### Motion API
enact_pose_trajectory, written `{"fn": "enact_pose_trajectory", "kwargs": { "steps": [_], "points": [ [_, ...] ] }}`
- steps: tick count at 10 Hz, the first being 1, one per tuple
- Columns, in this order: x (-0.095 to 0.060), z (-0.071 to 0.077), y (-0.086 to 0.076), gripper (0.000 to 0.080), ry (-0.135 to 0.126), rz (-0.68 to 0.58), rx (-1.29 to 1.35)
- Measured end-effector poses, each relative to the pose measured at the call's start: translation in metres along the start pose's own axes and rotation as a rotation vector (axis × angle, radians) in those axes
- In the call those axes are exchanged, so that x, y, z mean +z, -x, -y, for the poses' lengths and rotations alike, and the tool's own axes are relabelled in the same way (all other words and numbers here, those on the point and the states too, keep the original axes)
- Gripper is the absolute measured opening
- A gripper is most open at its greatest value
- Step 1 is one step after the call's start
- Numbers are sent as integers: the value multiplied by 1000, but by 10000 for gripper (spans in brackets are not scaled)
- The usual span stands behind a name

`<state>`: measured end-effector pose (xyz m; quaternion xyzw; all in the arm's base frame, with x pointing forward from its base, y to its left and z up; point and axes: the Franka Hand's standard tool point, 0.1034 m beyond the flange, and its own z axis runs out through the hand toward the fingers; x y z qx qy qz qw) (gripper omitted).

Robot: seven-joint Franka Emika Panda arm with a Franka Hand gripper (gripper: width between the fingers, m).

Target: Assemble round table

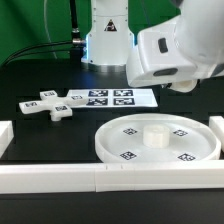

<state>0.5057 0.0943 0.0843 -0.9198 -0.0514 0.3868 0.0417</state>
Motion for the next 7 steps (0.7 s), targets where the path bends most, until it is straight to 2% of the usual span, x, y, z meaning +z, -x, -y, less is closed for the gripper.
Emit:
{"fn": "enact_pose_trajectory", "kwargs": {
  "steps": [2, 3, 5, 7],
  "points": [
    [-27, 3, 5, 409, 8, -84, -49],
    [-31, 3, -9, 409, 14, -205, -47],
    [-30, 2, -9, 409, 25, -331, -43],
    [-37, 0, -17, 409, 39, -504, -52]
  ]
}}
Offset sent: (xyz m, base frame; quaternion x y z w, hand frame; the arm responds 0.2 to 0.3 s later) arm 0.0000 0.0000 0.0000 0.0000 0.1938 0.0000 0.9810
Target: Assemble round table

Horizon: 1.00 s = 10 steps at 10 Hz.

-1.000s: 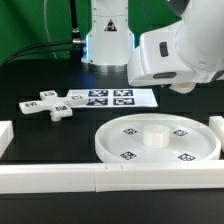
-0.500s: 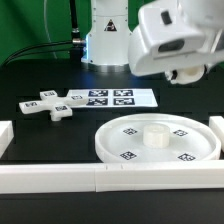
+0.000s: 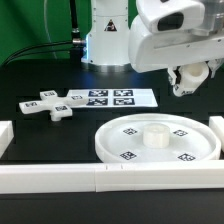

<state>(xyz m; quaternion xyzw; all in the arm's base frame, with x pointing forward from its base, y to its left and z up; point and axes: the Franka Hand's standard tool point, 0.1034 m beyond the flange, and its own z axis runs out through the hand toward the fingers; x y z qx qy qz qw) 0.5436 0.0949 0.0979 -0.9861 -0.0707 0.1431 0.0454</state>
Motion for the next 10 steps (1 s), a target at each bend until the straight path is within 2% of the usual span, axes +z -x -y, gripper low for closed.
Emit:
{"fn": "enact_pose_trajectory", "kwargs": {
  "steps": [1, 2, 3, 4, 5, 8, 9, 10],
  "points": [
    [-2, -4, -3, 409, 8, -73, -30],
    [-10, -7, -3, 409, 11, -98, -31],
    [-23, -10, -10, 409, 18, -175, -35],
    [-28, -12, -13, 409, 23, -247, -34],
    [-23, -12, -12, 409, 27, -290, -32],
    [-23, -16, -22, 409, 53, -500, -33],
    [-17, -14, -19, 409, 69, -590, -53],
    [-18, -16, -19, 409, 95, -689, -89]
  ]
}}
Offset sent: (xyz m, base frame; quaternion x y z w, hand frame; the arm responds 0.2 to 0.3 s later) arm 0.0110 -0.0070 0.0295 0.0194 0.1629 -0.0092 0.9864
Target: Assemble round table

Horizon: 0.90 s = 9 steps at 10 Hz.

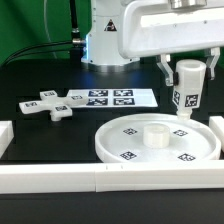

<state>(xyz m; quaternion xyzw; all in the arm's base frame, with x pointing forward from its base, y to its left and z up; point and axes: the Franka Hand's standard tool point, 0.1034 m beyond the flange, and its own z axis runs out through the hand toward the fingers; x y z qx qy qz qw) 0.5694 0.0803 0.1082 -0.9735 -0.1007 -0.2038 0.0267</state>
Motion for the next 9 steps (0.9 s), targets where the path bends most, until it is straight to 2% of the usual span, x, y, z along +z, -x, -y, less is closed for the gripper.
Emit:
{"fn": "enact_pose_trajectory", "kwargs": {
  "steps": [1, 2, 5, 6, 8, 9],
  "points": [
    [1, -4, 1, 409, 21, -93, -29],
    [5, -2, 7, 409, 16, -70, -28],
    [4, -4, 6, 409, 18, -69, -37],
    [2, -9, 11, 409, 25, -63, -61],
    [-2, -24, 10, 409, 39, -61, -83],
    [-1, -27, 10, 409, 39, -55, -80]
  ]
}}
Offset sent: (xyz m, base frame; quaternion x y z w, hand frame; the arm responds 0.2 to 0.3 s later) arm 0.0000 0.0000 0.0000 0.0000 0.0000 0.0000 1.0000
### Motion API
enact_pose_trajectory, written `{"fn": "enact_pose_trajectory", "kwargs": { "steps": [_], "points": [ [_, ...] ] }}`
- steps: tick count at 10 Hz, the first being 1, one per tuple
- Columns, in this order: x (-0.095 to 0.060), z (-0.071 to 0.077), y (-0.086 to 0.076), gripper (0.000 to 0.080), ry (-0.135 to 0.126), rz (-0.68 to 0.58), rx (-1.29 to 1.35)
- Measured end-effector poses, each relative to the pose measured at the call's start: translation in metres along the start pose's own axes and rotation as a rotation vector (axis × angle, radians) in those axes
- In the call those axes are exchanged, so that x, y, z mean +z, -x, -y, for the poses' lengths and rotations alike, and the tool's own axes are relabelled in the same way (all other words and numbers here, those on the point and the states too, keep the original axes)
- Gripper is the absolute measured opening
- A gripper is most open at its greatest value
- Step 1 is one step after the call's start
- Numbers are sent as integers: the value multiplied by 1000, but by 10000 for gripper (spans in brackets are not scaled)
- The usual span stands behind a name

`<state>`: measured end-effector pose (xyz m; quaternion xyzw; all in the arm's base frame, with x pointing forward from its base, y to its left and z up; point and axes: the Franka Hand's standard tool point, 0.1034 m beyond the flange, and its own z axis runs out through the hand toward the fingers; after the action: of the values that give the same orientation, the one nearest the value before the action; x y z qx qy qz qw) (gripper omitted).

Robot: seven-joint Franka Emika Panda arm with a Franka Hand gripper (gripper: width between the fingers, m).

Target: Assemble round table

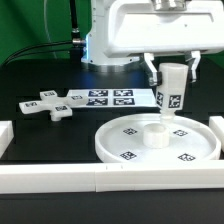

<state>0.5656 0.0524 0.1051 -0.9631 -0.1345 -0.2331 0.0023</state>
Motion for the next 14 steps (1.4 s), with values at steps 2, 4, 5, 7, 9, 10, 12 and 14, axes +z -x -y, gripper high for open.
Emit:
{"fn": "enact_pose_trajectory", "kwargs": {
  "steps": [2, 4, 5, 7, 9, 10, 12, 14],
  "points": [
    [0, 1, 0, 409, -1, 1, -1],
    [3, -3, 4, 409, 2, 8, -21],
    [3, -9, 5, 409, 6, 8, -27],
    [6, -13, 10, 409, 8, 16, -22],
    [8, -11, 11, 409, 13, -3, -24],
    [8, -12, 10, 409, 18, -15, -23],
    [8, -13, 8, 409, 22, -29, -24],
    [8, -8, 8, 409, 22, -42, -25]
  ]
}}
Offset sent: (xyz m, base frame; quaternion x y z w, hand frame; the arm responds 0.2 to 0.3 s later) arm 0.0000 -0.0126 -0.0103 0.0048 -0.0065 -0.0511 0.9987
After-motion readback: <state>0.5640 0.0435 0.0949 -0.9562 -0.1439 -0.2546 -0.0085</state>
